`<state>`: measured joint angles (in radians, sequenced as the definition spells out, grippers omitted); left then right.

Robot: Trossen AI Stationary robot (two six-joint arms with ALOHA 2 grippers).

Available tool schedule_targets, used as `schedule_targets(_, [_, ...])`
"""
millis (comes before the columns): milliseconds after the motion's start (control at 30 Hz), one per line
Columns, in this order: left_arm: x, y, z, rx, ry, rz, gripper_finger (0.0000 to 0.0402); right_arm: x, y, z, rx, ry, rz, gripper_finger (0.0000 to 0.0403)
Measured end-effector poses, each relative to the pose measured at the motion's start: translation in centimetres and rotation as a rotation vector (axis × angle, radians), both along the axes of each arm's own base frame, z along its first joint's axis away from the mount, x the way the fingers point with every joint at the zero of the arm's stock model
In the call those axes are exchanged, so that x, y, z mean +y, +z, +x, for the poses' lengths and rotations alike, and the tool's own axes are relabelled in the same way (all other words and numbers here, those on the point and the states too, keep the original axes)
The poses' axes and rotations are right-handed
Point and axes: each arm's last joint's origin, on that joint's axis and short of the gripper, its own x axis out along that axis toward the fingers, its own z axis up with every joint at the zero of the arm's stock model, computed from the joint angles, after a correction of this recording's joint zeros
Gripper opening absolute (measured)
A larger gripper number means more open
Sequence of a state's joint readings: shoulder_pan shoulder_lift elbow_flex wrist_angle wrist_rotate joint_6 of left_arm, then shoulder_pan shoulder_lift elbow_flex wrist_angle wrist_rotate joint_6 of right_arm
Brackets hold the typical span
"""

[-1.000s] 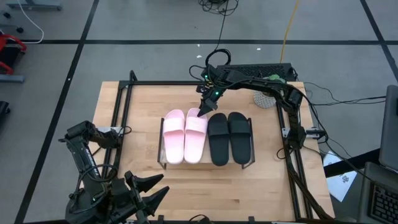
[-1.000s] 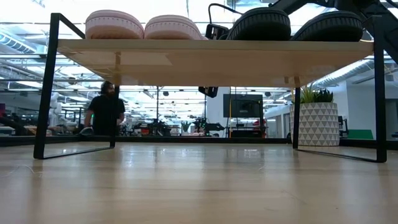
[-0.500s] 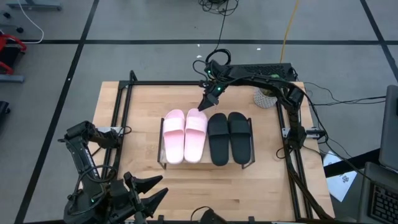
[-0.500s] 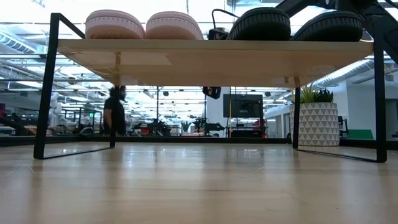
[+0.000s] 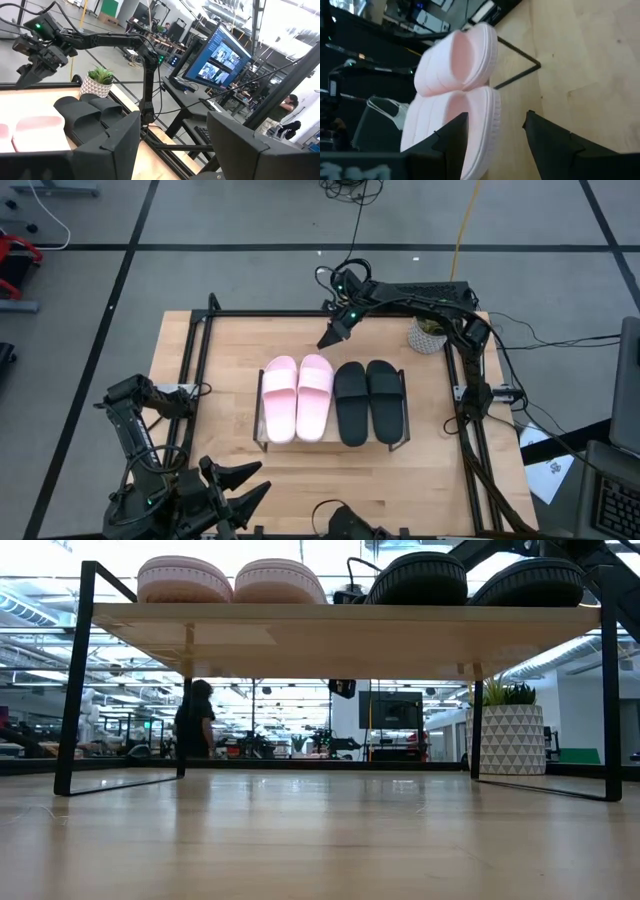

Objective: Pick and place slides into the shelf
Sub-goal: Return to Home Position

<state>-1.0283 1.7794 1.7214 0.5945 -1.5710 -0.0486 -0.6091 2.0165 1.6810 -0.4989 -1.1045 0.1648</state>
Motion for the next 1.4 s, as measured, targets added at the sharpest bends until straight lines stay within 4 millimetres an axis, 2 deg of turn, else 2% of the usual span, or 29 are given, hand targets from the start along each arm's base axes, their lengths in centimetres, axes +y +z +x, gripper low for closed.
schedule_targets(100, [0.0,0.0,0.0,0.003,0.000,0.006,0.0225,-0.3,0.8,-0.2,-0.027,-0.005,0.028,0.0185])
schedule_targets(200, [-0.1,0.0,-0.1,0.043,-0.003,0.071,0.0225,-0.3,2.9,-0.5,-0.104,0.004,0.030,0.0185])
schedule_targets(300, [-0.2,0.3,-0.7,0.098,-0.018,0.166,0.0225,0.1,6.3,-1.3,-0.196,-0.006,-0.011,0.0185])
schedule_targets(400, [0.3,1.2,-1.6,0.132,-0.032,0.228,0.0225,1.2,10.9,-3.2,-0.310,0.007,-0.057,0.0185])
schedule_targets(500, [1.0,2.1,-2.3,0.158,-0.041,0.274,0.0225,3.5,15.8,-5.9,-0.419,0.036,-0.111,0.0185])
schedule_targets(633, [2.0,3.2,-2.9,0.187,-0.040,0.325,0.0225,8.0,21.5,-10.2,-0.568,0.086,-0.212,0.0185])
schedule_targets(767, [2.3,3.5,-3.1,0.219,-0.042,0.380,0.0225,12.1,25.8,-15.0,-0.708,0.093,-0.316,0.0185])
schedule_targets(867, [2.3,3.6,-3.2,0.195,-0.044,0.340,0.0225,14.9,28.0,-18.6,-0.789,0.079,-0.361,0.0185])
schedule_targets(967, [2.3,3.6,-3.3,0.190,-0.048,0.332,0.0225,17.4,29.3,-21.7,-0.869,0.120,-0.398,0.0185])
schedule_targets(1100, [1.9,3.2,-3.5,0.205,-0.057,0.364,0.0225,19.6,29.4,-24.4,-0.875,0.171,-0.398,0.0185])
schedule_targets(1233, [0.9,1.5,-4.0,0.220,-0.084,0.403,0.0225,20.7,27.6,-25.9,-0.732,0.104,-0.430,0.0185])
schedule_targets(1400, [0.9,-2.5,-5.8,0.187,-0.132,0.364,0.0225,21.4,25.5,-26.8,-0.532,0.007,-0.533,0.0185])
